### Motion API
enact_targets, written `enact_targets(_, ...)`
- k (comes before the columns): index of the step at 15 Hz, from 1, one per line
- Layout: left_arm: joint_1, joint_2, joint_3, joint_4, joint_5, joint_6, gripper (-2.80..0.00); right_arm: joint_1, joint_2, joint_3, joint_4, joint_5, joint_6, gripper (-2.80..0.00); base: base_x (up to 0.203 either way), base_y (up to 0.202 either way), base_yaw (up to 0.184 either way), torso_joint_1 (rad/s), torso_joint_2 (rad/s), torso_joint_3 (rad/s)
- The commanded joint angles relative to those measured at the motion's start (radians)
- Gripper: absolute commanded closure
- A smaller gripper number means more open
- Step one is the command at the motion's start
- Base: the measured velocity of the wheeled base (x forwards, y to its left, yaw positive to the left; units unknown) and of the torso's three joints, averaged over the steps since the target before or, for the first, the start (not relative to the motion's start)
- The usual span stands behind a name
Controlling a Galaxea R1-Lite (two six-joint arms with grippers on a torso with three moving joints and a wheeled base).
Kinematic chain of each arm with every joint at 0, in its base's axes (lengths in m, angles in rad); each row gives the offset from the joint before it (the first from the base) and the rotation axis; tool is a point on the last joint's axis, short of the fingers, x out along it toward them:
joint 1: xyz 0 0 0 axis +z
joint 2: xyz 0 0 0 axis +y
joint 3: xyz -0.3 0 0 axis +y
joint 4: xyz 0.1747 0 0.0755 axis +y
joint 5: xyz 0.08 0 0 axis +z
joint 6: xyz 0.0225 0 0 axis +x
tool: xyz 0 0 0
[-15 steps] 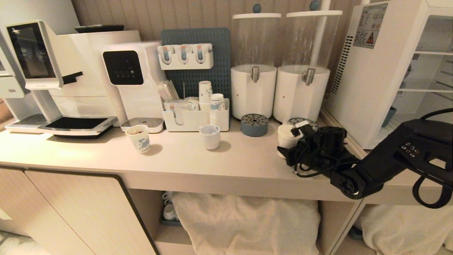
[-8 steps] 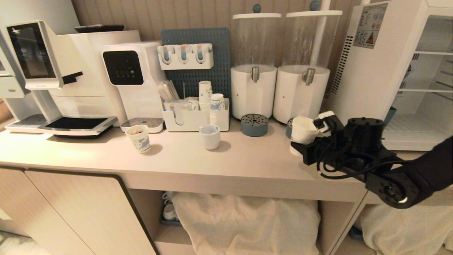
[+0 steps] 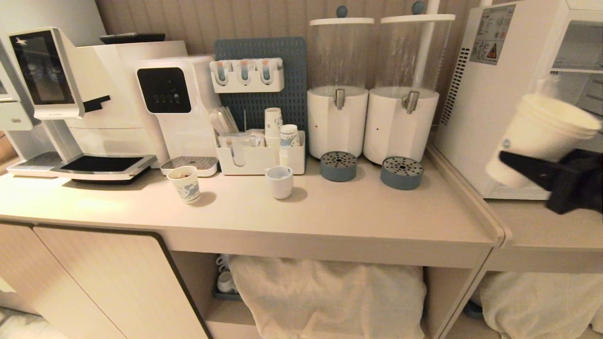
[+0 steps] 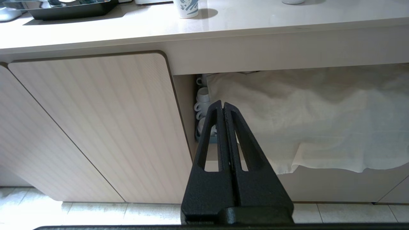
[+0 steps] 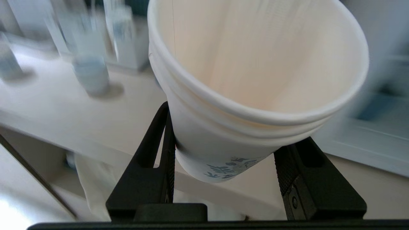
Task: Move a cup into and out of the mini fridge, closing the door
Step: Put the paper cup in the freezer
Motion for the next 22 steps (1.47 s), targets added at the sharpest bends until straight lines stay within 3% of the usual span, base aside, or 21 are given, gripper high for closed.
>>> enact_targets(1,0.000,0.000,0.000,0.001,0.000,0.001,0.00,-0.017,-0.462,-0.048,0.362,-0.038,0.035,0.00,0.000,0.000,0.000,0.000,0.00,0.000)
enact_targets(3,0.000,0.000,-0.001,0.001,0.000,0.003,0.00,-0.123,-0.684,-0.085,0.607,-0.022,0.078,0.00,0.000,0.000,0.000,0.000,0.00,0.000)
enact_targets(5,0.000,0.000,0.000,0.001,0.000,0.000,0.00,-0.241,-0.879,-0.090,0.782,0.086,0.105,0.00,0.000,0.000,0.000,0.000,0.00,0.000)
enact_targets(7,0.000,0.000,-0.001,0.001,0.000,-0.009,0.00,-0.272,-1.055,-0.054,0.860,0.128,0.118,0.00,0.000,0.000,0.000,0.000,0.00,0.000)
enact_targets(9,0.000,0.000,-0.001,0.001,0.001,-0.013,0.00,-0.289,-1.120,0.063,0.818,0.049,0.146,0.00,0.000,0.000,0.000,0.000,0.00,0.000)
enact_targets(10,0.000,0.000,-0.001,-0.001,0.001,-0.016,0.00,-0.292,-1.119,0.157,0.729,0.023,0.140,0.00,0.000,0.000,0.000,0.000,0.00,0.000)
enact_targets(12,0.000,0.000,0.000,-0.002,0.012,-0.024,0.00,-0.296,-1.118,0.448,0.462,-0.012,0.067,0.00,0.000,0.000,0.000,0.000,0.00,0.000)
enact_targets(14,0.000,0.000,0.003,-0.004,0.026,-0.031,0.00,-0.298,-1.118,0.634,0.351,-0.029,0.014,0.00,0.000,0.000,0.000,0.000,0.00,0.000)
enact_targets(17,0.000,0.000,0.053,-0.134,0.024,-0.048,0.00,-0.300,-1.117,0.646,0.371,0.082,-0.070,0.00,0.000,0.000,0.000,0.000,0.00,0.000)
enact_targets(22,0.000,0.000,0.052,-0.136,0.033,-0.071,0.00,-0.299,-1.117,0.607,0.528,0.087,0.019,0.00,0.000,0.000,0.000,0.000,0.00,0.000)
